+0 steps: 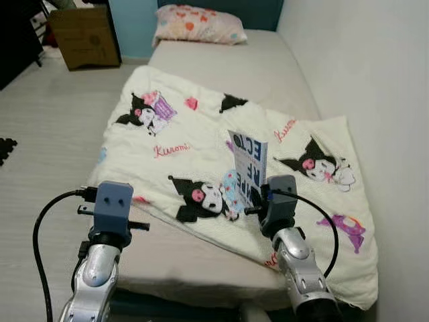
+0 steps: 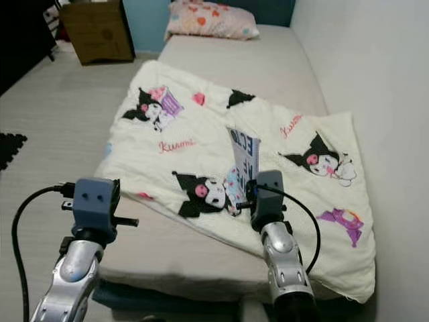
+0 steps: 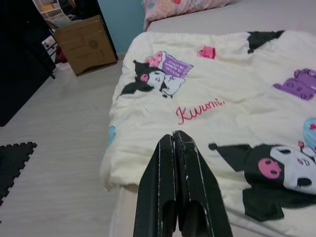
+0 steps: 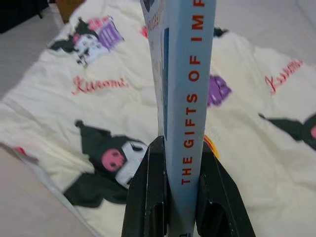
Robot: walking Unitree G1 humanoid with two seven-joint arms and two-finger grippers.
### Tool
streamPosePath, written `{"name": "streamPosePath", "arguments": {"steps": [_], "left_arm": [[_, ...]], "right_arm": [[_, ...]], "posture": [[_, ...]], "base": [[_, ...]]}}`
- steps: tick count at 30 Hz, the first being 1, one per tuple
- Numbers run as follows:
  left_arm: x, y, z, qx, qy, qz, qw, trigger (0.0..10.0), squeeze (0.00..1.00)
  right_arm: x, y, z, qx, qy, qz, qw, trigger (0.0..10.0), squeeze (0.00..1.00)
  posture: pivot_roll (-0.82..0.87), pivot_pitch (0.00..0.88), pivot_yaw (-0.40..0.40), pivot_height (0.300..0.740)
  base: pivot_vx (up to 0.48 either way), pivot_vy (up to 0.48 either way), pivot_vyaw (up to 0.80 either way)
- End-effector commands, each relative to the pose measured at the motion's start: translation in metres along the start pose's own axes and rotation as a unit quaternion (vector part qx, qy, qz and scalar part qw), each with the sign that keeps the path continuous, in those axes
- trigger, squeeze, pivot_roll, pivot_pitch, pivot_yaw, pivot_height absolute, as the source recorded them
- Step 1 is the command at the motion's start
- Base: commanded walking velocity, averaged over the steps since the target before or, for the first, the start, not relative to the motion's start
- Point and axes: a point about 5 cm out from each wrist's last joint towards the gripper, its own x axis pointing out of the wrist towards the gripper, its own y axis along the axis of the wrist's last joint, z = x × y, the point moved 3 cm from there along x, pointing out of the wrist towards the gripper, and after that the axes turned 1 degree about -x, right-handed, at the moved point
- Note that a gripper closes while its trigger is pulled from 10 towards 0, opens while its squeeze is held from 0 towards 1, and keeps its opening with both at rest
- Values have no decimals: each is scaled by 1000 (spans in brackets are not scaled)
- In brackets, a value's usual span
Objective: Clean up the room
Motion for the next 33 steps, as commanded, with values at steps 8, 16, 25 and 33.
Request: {"name": "streamPosePath", "arguments": {"steps": [8,16,25,33], "left_arm": [[-3,-9,-3,3,9,-16,1000,10000,0],[0,-10,-4,6,6,-17,1000,10000,0],[0,-18,-11,-10,15,-36,999,10000,0],[-8,-37,-5,-39,17,-75,996,10000,0]], "right_arm": [[-3,1,2,12,-6,2,1000,10000,0],[-3,0,2,11,-3,1,1000,10000,0],[-6,-7,-2,22,7,-12,1000,10000,0],[-4,-28,-20,25,35,-69,997,10000,0]], "posture": [[-52,182,-34,736],[-53,204,-29,740],[-45,172,-15,740],[-47,154,-16,740]], "base": [[0,0,0],[0,0,0],[0,0,0],[0,0,0]]}}
